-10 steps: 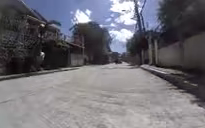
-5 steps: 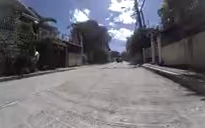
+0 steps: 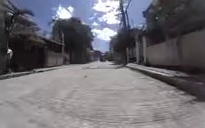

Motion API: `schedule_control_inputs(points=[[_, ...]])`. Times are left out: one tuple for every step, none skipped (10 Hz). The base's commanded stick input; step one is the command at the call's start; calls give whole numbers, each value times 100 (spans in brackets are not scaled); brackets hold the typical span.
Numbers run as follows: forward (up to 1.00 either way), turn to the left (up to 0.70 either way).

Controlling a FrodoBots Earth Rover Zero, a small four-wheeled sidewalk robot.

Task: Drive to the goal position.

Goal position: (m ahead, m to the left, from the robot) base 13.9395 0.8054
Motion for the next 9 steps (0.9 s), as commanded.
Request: schedule_control_inputs(points=[[100, 0], [100, 0], [100, 0], [100, 0], [100, 0], [100, 0], [100, 0], [100, 0], [100, 0]])
